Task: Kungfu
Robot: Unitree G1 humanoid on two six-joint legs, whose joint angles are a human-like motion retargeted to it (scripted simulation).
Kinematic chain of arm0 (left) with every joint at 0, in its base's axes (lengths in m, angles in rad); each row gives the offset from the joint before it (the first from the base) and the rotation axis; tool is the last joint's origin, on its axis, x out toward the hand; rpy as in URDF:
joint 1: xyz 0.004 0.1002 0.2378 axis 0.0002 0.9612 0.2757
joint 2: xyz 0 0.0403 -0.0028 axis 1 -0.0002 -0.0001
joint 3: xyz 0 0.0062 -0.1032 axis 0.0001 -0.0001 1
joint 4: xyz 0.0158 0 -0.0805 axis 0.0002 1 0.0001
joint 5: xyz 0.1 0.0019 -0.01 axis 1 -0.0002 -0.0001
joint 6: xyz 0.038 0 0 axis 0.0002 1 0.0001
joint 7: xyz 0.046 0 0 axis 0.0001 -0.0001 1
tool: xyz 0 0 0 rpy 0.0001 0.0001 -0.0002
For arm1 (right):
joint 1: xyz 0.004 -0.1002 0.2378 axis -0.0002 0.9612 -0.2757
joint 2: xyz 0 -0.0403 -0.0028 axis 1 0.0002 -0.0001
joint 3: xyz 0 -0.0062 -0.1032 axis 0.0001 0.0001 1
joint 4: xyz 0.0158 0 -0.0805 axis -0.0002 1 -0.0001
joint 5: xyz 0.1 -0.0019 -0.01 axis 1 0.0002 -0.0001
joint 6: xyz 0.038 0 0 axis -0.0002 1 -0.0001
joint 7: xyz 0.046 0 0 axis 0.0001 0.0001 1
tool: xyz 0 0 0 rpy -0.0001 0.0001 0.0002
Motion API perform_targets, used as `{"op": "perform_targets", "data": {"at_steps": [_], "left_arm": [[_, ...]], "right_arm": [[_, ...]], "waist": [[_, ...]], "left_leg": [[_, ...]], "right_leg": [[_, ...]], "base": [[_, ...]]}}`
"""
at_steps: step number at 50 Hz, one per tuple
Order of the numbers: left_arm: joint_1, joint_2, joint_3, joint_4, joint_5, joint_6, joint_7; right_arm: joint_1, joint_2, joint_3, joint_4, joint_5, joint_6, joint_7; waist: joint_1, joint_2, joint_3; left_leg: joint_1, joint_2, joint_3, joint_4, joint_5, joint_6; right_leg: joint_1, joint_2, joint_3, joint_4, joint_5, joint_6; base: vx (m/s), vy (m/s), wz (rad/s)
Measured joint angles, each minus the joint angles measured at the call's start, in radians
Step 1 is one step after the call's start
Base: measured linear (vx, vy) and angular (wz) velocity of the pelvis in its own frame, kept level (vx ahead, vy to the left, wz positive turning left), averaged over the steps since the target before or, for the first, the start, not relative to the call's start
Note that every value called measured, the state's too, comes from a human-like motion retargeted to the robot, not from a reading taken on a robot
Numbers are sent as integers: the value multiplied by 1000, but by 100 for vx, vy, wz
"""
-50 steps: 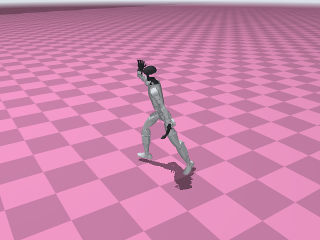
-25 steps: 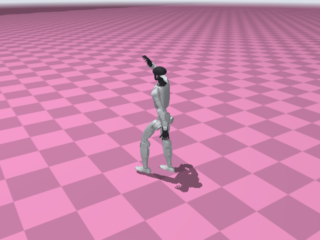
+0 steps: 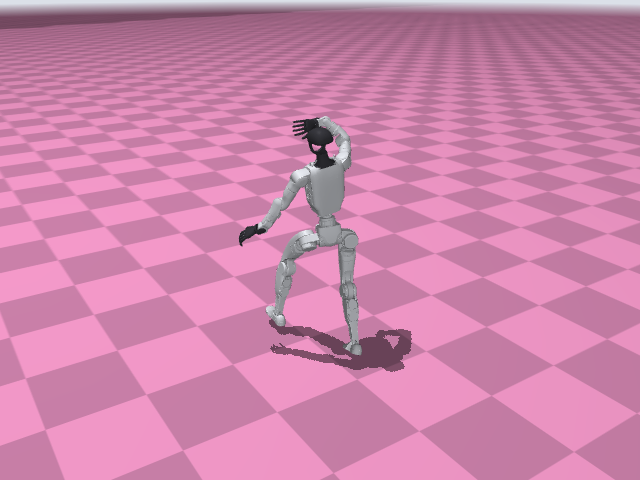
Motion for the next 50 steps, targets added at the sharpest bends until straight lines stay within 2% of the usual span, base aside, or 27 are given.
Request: {"op": "perform_targets", "data": {"at_steps": [2, 4, 5, 7, 8, 10, 13, 18, 22, 25, 27, 33, 38, 40, 43, 45, 48, 50], "left_arm": [[-184, 60, -51, -77, -10, -3, 22], [-356, 119, -118, -151, -75, 2, 27], [-450, 149, -164, -188, -126, 7, 24], [-598, 187, -260, -273, -239, 23, 11], [-664, 203, -295, -320, -281, 39, 7], [-786, 235, -363, -415, -350, 76, 17], [-932, 286, -457, -563, -383, 121, 28], [-1104, 350, -588, -748, -317, 200, 29], [-1154, 378, -646, -843, -237, 255, -10], [-1148, 394, -661, -898, -206, 276, -80], [-1126, 402, -657, -930, -180, 289, -144], [-997, 381, -616, -1007, -102, 357, -429], [-832, 394, -587, -1013, -59, 289, -568], [-737, 410, -580, -1022, -36, 292, -655], [-572, 402, -557, -1043, 87, 284, -858], [-450, 359, -529, -1059, 199, 273, -988], [-269, 279, -487, -1048, 324, 192, -1082], [-165, 222, -511, -995, 387, 149, -1128]], "right_arm": [[-12, 20, 17, -3, -47, 18, -3], [-24, 56, 30, 0, -71, 34, -5], [-36, 71, 35, 5, -82, 41, -7], [-49, 99, 52, 12, -92, 56, 3], [-54, 112, 54, 14, -95, 68, 13], [-67, 136, 53, 14, -97, 98, 35], [-85, 161, 52, 14, -104, 139, 59], [-105, 184, 30, 31, -119, 212, 112], [-99, 212, -7, 59, -128, 292, 142], [-92, 223, -23, 60, -124, 338, 139], [-82, 226, -31, 55, -119, 370, 121], [-24, 278, -45, 99, -132, 428, 110], [79, 387, -32, 183, -91, 405, 157], [129, 436, -21, 226, -92, 381, 138], [225, 509, -13, 284, -126, 312, 81], [310, 547, -14, 316, -135, 260, 68], [451, 601, 7, 367, -114, 180, 85], [546, 633, 38, 409, -99, 115, 87]], "waist": [[14, 6, -15], [14, 5, -33], [11, -7, -34], [-2, -38, -27], [-6, -51, -19], [-8, -56, -11], [-30, -55, -8], [-52, -20, -32], [-58, -14, -36], [-59, -6, -32], [-84, -2, -29], [-177, 29, -10], [-240, 78, 19], [-257, 112, 37], [-261, 162, 69], [-261, 192, 89], [-240, 258, 130], [-211, 288, 156]], "left_leg": [[-7, 19, 32, -16, 10, 31], [-11, 15, 75, -17, 4, 61], [-3, -1, 106, -29, 4, 77], [54, -87, 189, -40, -20, 121], [81, -109, 215, -47, -27, 128], [121, -112, 251, -69, -30, 131], [178, -111, 305, -119, -32, 136], [241, -49, 396, -168, -53, 110], [322, -10, 493, -229, -60, 77], [392, 8, 568, -287, -41, 62], [441, 1, 611, -332, -32, 55], [572, -49, 662, -453, -23, 28], [670, -90, 698, -516, -6, 3], [699, -98, 692, -526, 45, -10], [751, -104, 727, -534, 64, -60], [783, -117, 731, -540, 58, -44], [812, -154, 541, -539, 46, -61], [842, -179, 474, -539, 39, -72]], "right_leg": [[-49, -78, -152, -35, 51, 0], [-64, -153, -289, -102, 158, 0], [-65, -190, -349, -120, 176, 0], [-8, -340, -497, -170, 188, -4], [20, -388, -567, -186, 185, -17], [37, -417, -601, -205, 181, -47], [14, -435, -495, -194, 196, -23], [-22, -467, -586, -149, 207, -78], [-76, -521, -661, -78, 203, -115], [-114, -568, -736, -32, 192, -172], [-151, -584, -704, -5, 181, -162], [-306, -601, -522, 83, 136, -143], [-434, -574, -363, 100, 74, -118], [-502, -532, -264, 111, 64, -118], [-591, -434, -91, 105, 50, -112], [-652, -372, 8, 107, 61, -107], [-735, -259, 125, 85, 100, -89], [-787, -195, 186, 60, 136, -66]], "base": [[-23, 51, -134], [-13, 54, -100], [0, 59, -46], [10, 60, -14], [6, 37, -34], [-1, 15, -60], [-4, 5, -43], [-11, -6, -65], [-16, -14, -115], [-25, -25, -154], [-25, -30, -133], [-29, -29, -148], [-37, -29, -210], [-37, -21, -244], [-34, -4, -269], [-35, -9, -262], [-32, 0, -297], [-21, 12, -334]]}}
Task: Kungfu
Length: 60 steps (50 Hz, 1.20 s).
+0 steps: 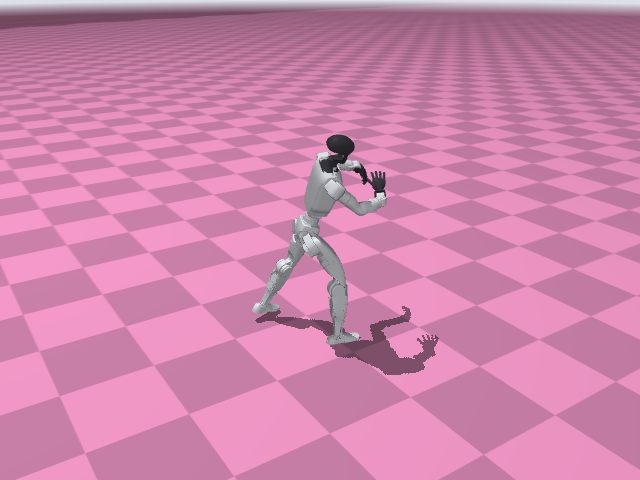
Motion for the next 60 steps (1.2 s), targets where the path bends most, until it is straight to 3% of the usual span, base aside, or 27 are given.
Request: {"op": "perform_targets", "data": {"at_steps": [7, 12, 17, 25, 33, 37, 40, 42, 46, 50, 55, 60], "left_arm": [[129, -230, -249, 381, 203, -85, -271], [181, -342, -361, 545, 220, -107, -395], [212, -399, -411, 628, 214, -114, -470], [200, -396, -383, 607, 162, -139, -487], [159, -384, -326, 599, 161, -113, -380], [118, -385, -315, 648, 81, -95, -247], [83, -386, -293, 707, 28, -46, -100], [67, -377, -272, 741, -7, -36, -31], [65, -352, -226, 768, -124, -40, 71], [75, -321, -168, 778, -316, -122, 120], [121, -295, -75, 735, -598, -225, 26], [234, -285, -4, 608, -990, -255, -97]], "right_arm": [[333, 135, 83, 217, 65, -184, 12], [490, 187, 143, 275, 102, -204, 46], [575, 226, 171, 309, 103, -202, 59], [529, 191, 175, 282, 176, -199, 117], [496, 173, 119, 290, 221, -175, 183], [478, 163, 68, 320, 300, -193, 319], [465, 153, 25, 327, 507, -211, 495], [464, 140, 0, 294, 720, -193, 620], [483, 95, -54, 190, 1026, -147, 717], [523, 31, -139, 58, 1293, -46, 879], [645, -35, -288, -31, 1697, 179, 1154], [825, -69, -400, -33, 1987, 353, 1274]], "waist": [[-121, 114, 135], [-231, 168, 237], [-329, 200, 313], [-307, 202, 306], [-298, 202, 255], [-325, 193, 235], [-342, 174, 230], [-348, 157, 223], [-349, 125, 203], [-350, 85, 195], [-330, 23, 184], [-248, -74, 150]], "left_leg": [[15, -50, -232, 47, -64, 24], [44, -42, -165, 16, -157, -2], [58, -18, -89, -15, -227, -8], [38, -14, -75, -20, -253, 21], [7, -10, -156, -46, -160, 38], [-35, 9, -214, -41, -99, 49], [-68, 25, -248, -28, -64, 57], [-85, 40, -239, -24, -41, 52], [-103, 82, -132, -28, -4, 24], [-102, 114, 48, -27, 7, 14], [-125, 129, 70, 22, -39, 32], [-171, 132, -13, 132, -145, 38]], "right_leg": [[-108, 113, 74, -69, 109, 53], [-170, 200, 86, -90, 157, 66], [-199, 218, 42, -95, 173, 66], [-204, 193, 55, -72, 150, 66], [-178, 145, 60, -28, 108, 55], [-139, 100, 50, -3, 68, 36], [-94, 67, 45, 10, 34, 20], [-61, 42, 28, 12, 16, 15], [14, -25, -53, -9, -6, 15], [95, -90, -136, -39, -14, 29], [198, -160, -228, -79, -13, 54], [267, -206, -276, -125, 31, 66]], "base": [[-19, 9, -202], [-10, 8, -143], [-5, 2, -38], [-1, 0, 33], [4, -8, 90], [3, -16, 154], [-2, -17, 166], [-5, -23, 157], [-4, -18, 142], [-3, 7, 125], [1, 8, 99], [9, 27, 34]]}}
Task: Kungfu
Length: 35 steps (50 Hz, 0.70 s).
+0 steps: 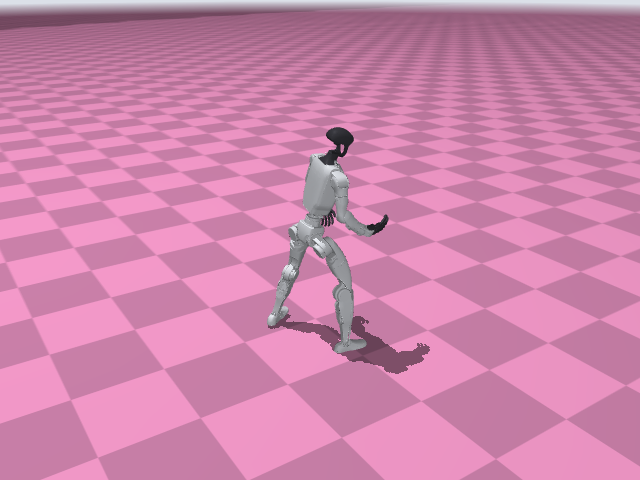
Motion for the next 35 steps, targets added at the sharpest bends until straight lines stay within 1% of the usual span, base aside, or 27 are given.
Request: {"op": "perform_targets", "data": {"at_steps": [3, 5, 7, 8, 10, 11, 12, 13, 14, 17, 19, 22, 24, 25, 26, 27, 28, 30, 32, 33, 35], "left_arm": [[74, -18, 20, -82, -230, 46, -58], [123, -49, 50, -123, -359, 90, -97], [177, -80, 70, -163, -496, 152, -144], [209, -95, 75, -184, -565, 187, -165], [280, -125, 88, -230, -693, 259, -198], [316, -141, 103, -252, -740, 288, -207], [353, -155, 120, -273, -781, 314, -213], [390, -169, 141, -294, -809, 332, -212], [430, -184, 159, -317, -832, 343, -207], [549, -241, 210, -384, -884, 358, -183], [615, -287, 250, -412, -911, 367, -189], [692, -348, 314, -428, -924, 397, -245], [726, -376, 349, -421, -907, 419, -285], [740, -386, 361, -417, -899, 429, -300], [748, -390, 369, -413, -888, 437, -315], [755, -391, 376, -409, -877, 445, -329], [757, -387, 379, -403, -864, 452, -342], [748, -368, 383, -390, -840, 467, -357], [713, -331, 375, -363, -824, 476, -353], [691, -310, 363, -348, -818, 476, -346], [636, -270, 335, -318, -805, 471, -330]], "right_arm": [[146, -2, -85, 1, 62, 47, 22], [235, 15, -139, 1, 90, 72, 29], [322, 44, -186, -6, 113, 90, 35], [367, 60, -208, -11, 124, 102, 41], [458, 93, -248, -28, 149, 134, 60], [500, 110, -258, -40, 168, 152, 72], [539, 129, -265, -51, 189, 170, 83], [572, 151, -265, -62, 212, 189, 95], [602, 173, -264, -73, 238, 209, 107], [671, 249, -266, -95, 310, 269, 142], [702, 301, -268, -100, 341, 303, 162], [738, 360, -269, -91, 355, 347, 196], [757, 387, -263, -80, 352, 370, 214], [766, 397, -259, -74, 352, 381, 220], [771, 402, -254, -66, 353, 393, 226], [776, 406, -249, -56, 352, 405, 232], [779, 408, -243, -46, 351, 418, 237], [778, 401, -226, -29, 343, 443, 247], [773, 390, -218, -17, 315, 461, 264], [772, 383, -223, -14, 297, 463, 273], [760, 363, -233, -5, 258, 449, 281]], "waist": [[31, -47, -14], [49, -78, -17], [57, -93, -19], [55, -98, -21], [46, -115, -26], [39, -126, -29], [36, -133, -33], [37, -134, -38], [43, -132, -46], [70, -132, -79], [61, -130, -102], [16, -131, -138], [-4, -146, -169], [-9, -157, -184], [-10, -174, -199], [-11, -192, -212], [-12, -208, -222], [18, -240, -246], [46, -242, -262], [43, -232, -263], [44, -209, -261]], "left_leg": [[-43, -7, -64, 67, -53, 39], [-77, -10, -98, 112, -76, 51], [-96, -30, -128, 122, -88, 77], [-98, -53, -143, 117, -91, 94], [-91, -122, -166, 103, -94, 136], [-79, -164, -174, 84, -87, 161], [-69, -195, -180, 63, -77, 181], [-61, -205, -184, 35, -59, 193], [-54, -211, -184, 9, -41, 203], [-38, -227, -166, -62, -1, 227], [-33, -238, -171, -98, 19, 236], [-29, -260, -196, -137, 43, 243], [-27, -284, -195, -155, 51, 247], [-26, -299, -190, -162, 54, 248], [-28, -320, -184, -165, 55, 250], [-30, -340, -181, -167, 57, 252], [-30, -362, -184, -169, 59, 254], [-36, -393, -160, -175, 61, 262], [-49, -392, -160, -180, 73, 263], [-53, -392, -185, -182, 80, 267], [-57, -394, -220, -189, 93, 279]], "right_leg": [[61, -28, -65, -53, 85, 0], [95, -38, -104, -103, 176, 0], [136, -49, -141, -161, 302, 0], [163, -65, -164, -191, 369, 0], [221, -124, -234, -240, 458, 0], [246, -157, -260, -238, 455, -5], [264, -172, -269, -230, 438, -13], [267, -152, -245, -209, 391, -30], [259, -115, -192, -175, 323, -48], [222, 32, -39, -61, 97, -99], [228, 125, -20, -17, -22, -123], [235, 245, -11, 21, -154, -143], [244, 318, 27, 17, -223, -160], [253, 353, 56, 5, -248, -165], [262, 369, 67, -18, -252, -160], [270, 382, 73, -40, -235, -170], [275, 387, 69, -63, -172, -213], [291, 377, 107, -100, -103, -259], [269, 379, 143, -68, -130, -193], [255, 393, 137, -55, -137, -168], [244, 380, 80, -45, -184, -99]], "base": [[13, 27, 56], [5, 40, 55], [9, 57, 64], [16, 73, 84], [23, 72, 95], [27, 71, 85], [25, 71, 58], [23, 59, 25], [20, 45, -3], [20, 39, -24], [22, 33, 17], [26, 29, 43], [27, 25, 17], [25, 21, 4], [23, 22, 6], [21, 23, 18], [19, 19, 11], [14, 14, -20], [9, 14, 13], [7, 20, 77], [2, 21, 70]]}}
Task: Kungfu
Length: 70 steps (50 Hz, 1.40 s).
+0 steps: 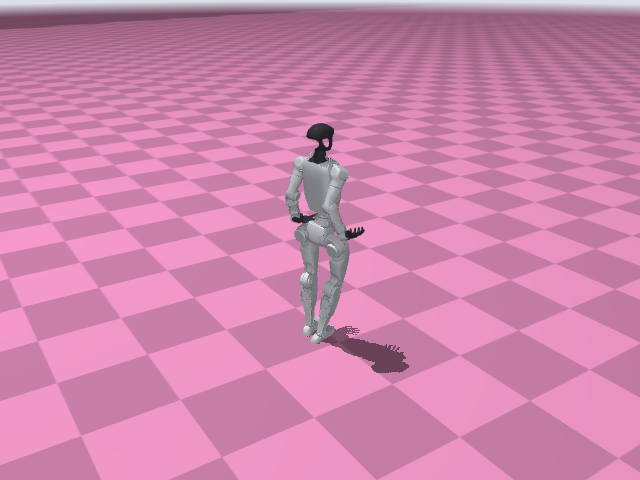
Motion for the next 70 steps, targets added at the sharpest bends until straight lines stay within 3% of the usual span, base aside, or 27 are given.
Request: {"op": "perform_targets", "data": {"at_steps": [2, 6, 8, 12, 16, 20, 23, 26, 28, 30, 35, 38, 40, 43, 45, 49, 53, 57, 61, 65, 67, 68, 70], "left_arm": [[-61, 47, -29, 33, 34, -18, 9], [-199, 165, -96, 142, 205, -125, 31], [-270, 218, -130, 214, 333, -191, 80], [-377, 249, -188, 350, 561, -334, 289], [-419, 211, -235, 458, 747, -404, 521], [-410, 128, -256, 534, 905, -389, 687], [-387, 49, -240, 575, 983, -312, 759], [-369, -7, -251, 607, 1001, -278, 836], [-355, -37, -239, 616, 996, -255, 920], [-341, -47, -195, 606, 975, -290, 926], [-325, -4, -212, 621, 1010, -306, 829], [-341, 8, -241, 632, 1055, -295, 848], [-344, 14, -246, 627, 1057, -334, 893], [-347, 10, -225, 619, 1080, -419, 1026], [-352, -8, -184, 622, 1097, -439, 1126], [-357, -41, -121, 643, 1023, -467, 1251], [-325, -39, -76, 663, 997, -471, 1241], [-260, -27, -23, 686, 1068, -415, 1218], [-194, -13, 30, 730, 1131, -368, 1157], [-138, -1, 99, 794, 1142, -316, 1085], [-114, 4, 144, 826, 1126, -303, 1082], [-100, 8, 167, 843, 1115, -300, 1086], [-74, 26, 209, 880, 1095, -291, 1084]], "right_arm": [[-24, -31, -8, 25, -44, -29, -5], [-89, -83, -39, 133, -193, -125, -72], [-120, -107, -56, 203, -290, -194, -163], [-157, -152, -92, 299, -514, -324, -428], [-164, -219, -91, 338, -824, -397, -644], [-177, -261, -84, 338, -1086, -349, -669], [-180, -255, -77, 327, -1129, -313, -531], [-183, -247, -70, 311, -1167, -313, -569], [-180, -242, -76, 296, -1204, -343, -626], [-177, -240, -79, 283, -1230, -334, -616], [-188, -255, -81, 301, -1158, -255, -459], [-238, -259, -69, 336, -1071, -252, -388], [-274, -266, -52, 374, -1072, -253, -348], [-333, -298, -17, 451, -1080, -263, -251], [-379, -323, 15, 505, -1068, -262, -179], [-490, -355, 49, 612, -1096, -229, -153], [-564, -341, -4, 666, -1196, -245, -256], [-590, -280, -115, 687, -1217, -251, -400], [-585, -224, -189, 709, -1092, -229, -455], [-541, -183, -244, 734, -1013, -202, -432], [-511, -162, -264, 755, -1021, -194, -434], [-492, -152, -271, 767, -1035, -192, -440], [-442, -135, -276, 803, -1077, -197, -466]], "waist": [[31, 16, 11], [113, 36, 31], [143, 38, 43], [144, 57, 77], [156, 81, 95], [181, 102, 110], [168, 118, 120], [163, 124, 119], [159, 125, 131], [155, 122, 130], [86, 112, 108], [10, 91, 93], [-10, 76, 84], [26, 69, 89], [67, 59, 99], [100, 65, 122], [121, 88, 143], [162, 108, 172], [217, 109, 190], [235, 85, 172], [248, 41, 152], [253, 19, 139], [242, -25, 100]], "left_leg": [[9, -1, 9, -15, 9, 17], [18, 32, 58, -24, 14, 23], [22, 43, 72, -26, 14, 24], [26, 65, 63, -15, 13, 16], [38, 101, 106, -12, 10, 0], [65, 140, 187, -27, 10, -22], [90, 162, 235, -43, 13, -43], [111, 197, 306, -56, 20, -74], [151, 207, 354, -62, 17, -89], [173, 237, 407, -52, 20, -112], [183, 338, 487, 40, 108, -142], [101, 395, 427, 214, 168, -41], [28, 404, 360, 353, 136, 23], [-68, 309, 125, 472, 79, -70], [-94, 225, 64, 481, 64, -109], [-161, 166, 78, 458, 54, -102], [-237, 115, 47, 351, 90, -97], [-293, 71, -12, 203, 183, -153], [-321, 72, 83, 87, 193, -221], [-291, 78, 247, 47, 156, -166], [-284, 47, 224, 66, 202, -9], [-276, 37, 239, 66, 224, 42], [-253, 31, 244, 88, 182, 59]], "right_leg": [[6, -34, -69, 19, -51, 66], [24, -140, -280, 40, 4, -19], [32, -167, -313, 28, 30, -27], [68, -220, -352, -7, 58, 10], [109, -286, -397, -28, 129, -7], [149, -362, -491, -40, 205, 6], [191, -411, -621, -66, 304, 54], [182, -388, -636, -99, 247, 99], [173, -356, -551, -98, 177, 40], [163, -311, -506, -121, 125, -41], [156, -242, -428, -163, 74, -82], [149, -253, -417, -171, 55, -91], [141, -245, -379, -181, 52, -106], [142, -204, -295, -201, 64, -129], [140, -183, -227, -206, 70, -141], [144, -143, -124, -211, 76, -168], [158, -80, -18, -216, 74, -189], [198, -1, 98, -215, 64, -214], [255, 68, 184, -211, 48, -244], [304, 111, 202, -207, 65, -261], [318, 101, 219, -195, 88, -229], [326, 95, 219, -188, 101, -203], [337, 85, 206, -166, 148, -128]], "base": [[-4, 21, -16], [-12, 10, -68], [-16, -3, -40], [-18, -9, -1], [-17, -14, -59], [-19, -26, -105], [-19, -35, -92], [-19, -41, -113], [-13, -52, -105], [-18, -78, -128], [-12, -71, -66], [-12, -54, -38], [-5, -51, -112], [-4, -52, -196], [-2, -38, -236], [8, -28, -201], [26, -27, -183], [35, -20, -181], [52, -21, -137], [66, -24, -56], [70, -26, -64], [83, -22, -48], [98, -17, -17]]}}
